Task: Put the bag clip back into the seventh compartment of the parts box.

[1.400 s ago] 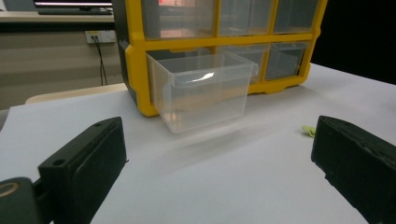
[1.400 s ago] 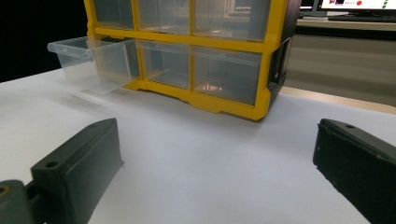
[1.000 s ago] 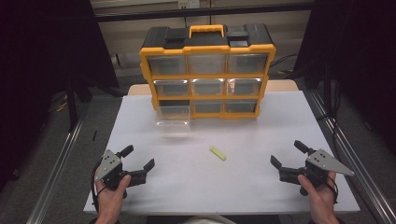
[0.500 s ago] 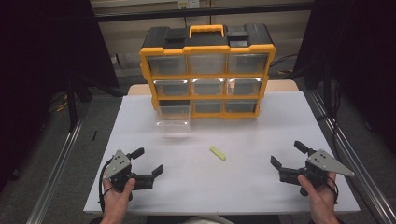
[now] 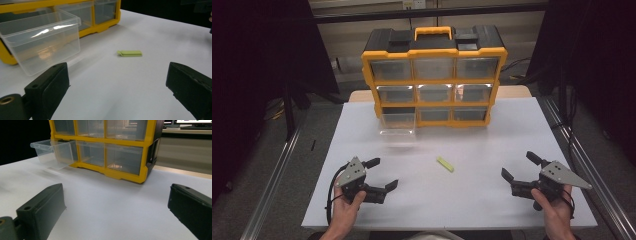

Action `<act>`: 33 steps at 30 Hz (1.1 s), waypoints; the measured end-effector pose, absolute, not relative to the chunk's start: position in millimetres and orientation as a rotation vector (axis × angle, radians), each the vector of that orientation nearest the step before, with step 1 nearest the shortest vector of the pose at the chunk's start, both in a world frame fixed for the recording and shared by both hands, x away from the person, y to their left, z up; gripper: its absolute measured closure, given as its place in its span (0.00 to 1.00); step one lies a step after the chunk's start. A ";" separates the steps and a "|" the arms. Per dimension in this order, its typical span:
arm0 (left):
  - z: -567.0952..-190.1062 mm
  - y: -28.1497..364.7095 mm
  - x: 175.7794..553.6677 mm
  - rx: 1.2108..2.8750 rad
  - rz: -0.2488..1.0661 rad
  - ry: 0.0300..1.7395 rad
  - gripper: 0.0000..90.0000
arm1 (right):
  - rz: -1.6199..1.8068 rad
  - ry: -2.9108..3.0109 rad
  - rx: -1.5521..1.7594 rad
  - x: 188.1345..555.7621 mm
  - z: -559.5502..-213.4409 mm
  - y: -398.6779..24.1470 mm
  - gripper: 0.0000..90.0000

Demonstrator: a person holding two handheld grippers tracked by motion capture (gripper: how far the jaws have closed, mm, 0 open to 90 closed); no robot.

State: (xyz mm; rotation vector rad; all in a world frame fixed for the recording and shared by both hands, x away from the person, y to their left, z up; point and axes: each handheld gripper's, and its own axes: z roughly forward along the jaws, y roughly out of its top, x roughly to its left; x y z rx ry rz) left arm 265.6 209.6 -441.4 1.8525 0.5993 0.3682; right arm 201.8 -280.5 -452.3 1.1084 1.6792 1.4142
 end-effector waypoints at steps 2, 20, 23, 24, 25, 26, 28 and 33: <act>-438.7 206.5 266.0 1.888 0.335 0.584 0.05 | 1.408 1.686 1.108 200.9 -452.1 -280.4 0.01; -425.9 173.2 299.2 2.001 0.262 0.487 0.05 | 1.401 1.686 1.116 202.4 -452.7 -280.3 0.01; -422.0 165.3 303.0 1.998 0.265 0.451 0.04 | 1.407 1.684 1.116 202.7 -452.1 -279.4 0.01; -421.5 162.2 303.2 1.990 0.261 0.454 0.04 | 1.404 1.683 1.113 203.0 -451.8 -279.0 0.01; -421.5 159.7 305.1 1.991 0.247 0.436 0.04 | 1.398 1.686 1.111 203.6 -451.8 -278.5 0.01; -420.5 157.9 306.5 2.021 0.267 0.422 0.04 | 1.397 1.689 1.110 204.0 -451.7 -278.2 0.01; -422.2 151.7 308.8 2.020 0.260 0.415 0.04 | 1.398 1.698 1.109 204.4 -451.3 -276.9 0.01; -425.4 140.2 315.3 2.052 0.232 0.371 0.06 | 1.398 1.704 1.095 206.0 -451.4 -274.6 0.01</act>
